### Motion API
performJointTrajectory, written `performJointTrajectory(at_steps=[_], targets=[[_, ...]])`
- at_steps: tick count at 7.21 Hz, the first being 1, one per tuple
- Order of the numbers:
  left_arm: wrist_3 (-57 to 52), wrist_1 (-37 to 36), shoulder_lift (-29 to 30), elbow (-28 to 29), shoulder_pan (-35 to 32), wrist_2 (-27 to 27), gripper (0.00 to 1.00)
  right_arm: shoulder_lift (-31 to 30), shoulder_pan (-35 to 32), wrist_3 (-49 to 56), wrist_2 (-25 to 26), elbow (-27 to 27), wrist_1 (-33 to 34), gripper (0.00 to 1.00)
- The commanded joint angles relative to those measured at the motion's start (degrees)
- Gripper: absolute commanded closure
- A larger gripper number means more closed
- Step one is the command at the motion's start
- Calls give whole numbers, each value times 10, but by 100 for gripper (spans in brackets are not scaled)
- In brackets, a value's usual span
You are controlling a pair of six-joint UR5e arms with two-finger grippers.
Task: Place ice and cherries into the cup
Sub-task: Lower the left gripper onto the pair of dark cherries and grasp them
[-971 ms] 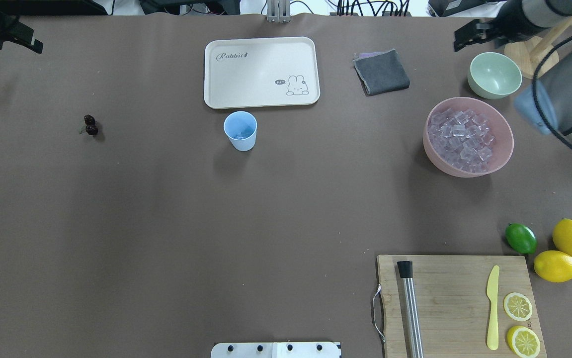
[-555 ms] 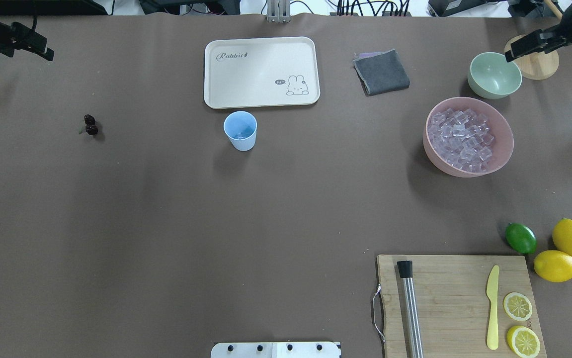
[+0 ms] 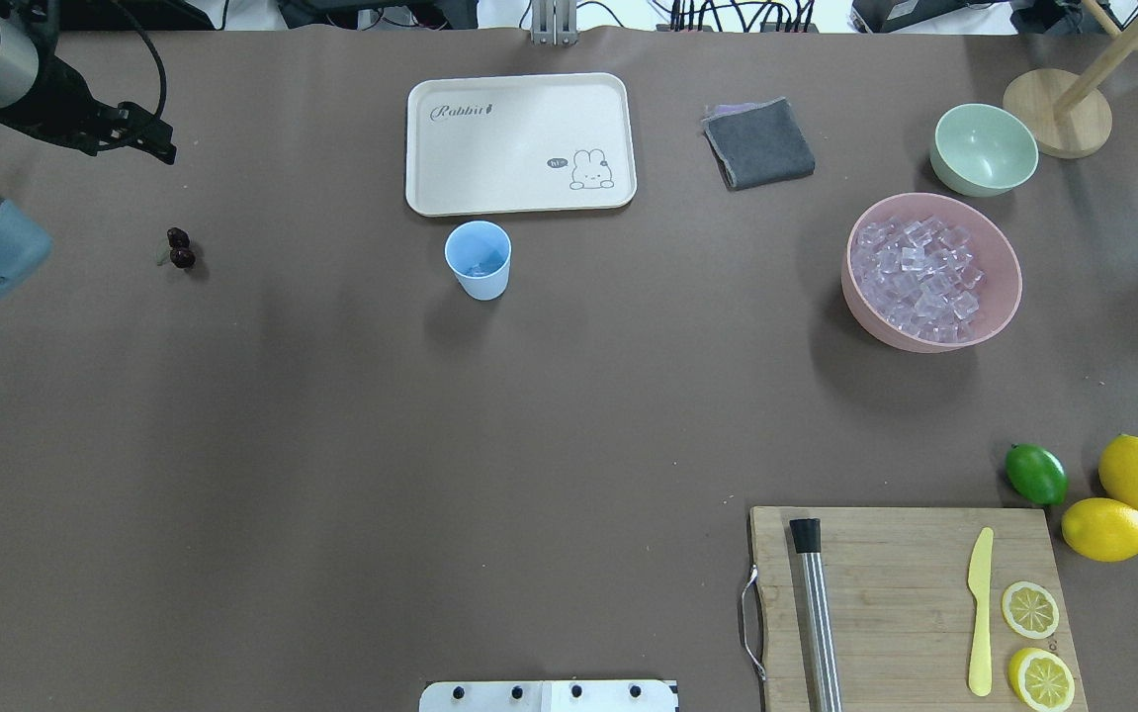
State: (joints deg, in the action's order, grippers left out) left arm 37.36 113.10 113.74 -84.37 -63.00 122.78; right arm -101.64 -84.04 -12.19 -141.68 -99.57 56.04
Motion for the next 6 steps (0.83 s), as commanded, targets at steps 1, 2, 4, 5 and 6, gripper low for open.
performJointTrajectory(at_steps=[1,2,4,5,6], targets=[[-5,3,-18,3,22,0,2,-50,-10,2,-3,6,-7,1],[-6,17,-20,21,33,-1,2,-57,-10,2,14,12,-5,1],[3,56,-21,46,53,-1,2,-62,-10,54,30,27,-1,1],[20,57,-18,58,53,-1,3,-64,-10,99,33,28,13,1],[22,57,-15,68,53,-2,3,-63,-10,121,50,26,24,1]])
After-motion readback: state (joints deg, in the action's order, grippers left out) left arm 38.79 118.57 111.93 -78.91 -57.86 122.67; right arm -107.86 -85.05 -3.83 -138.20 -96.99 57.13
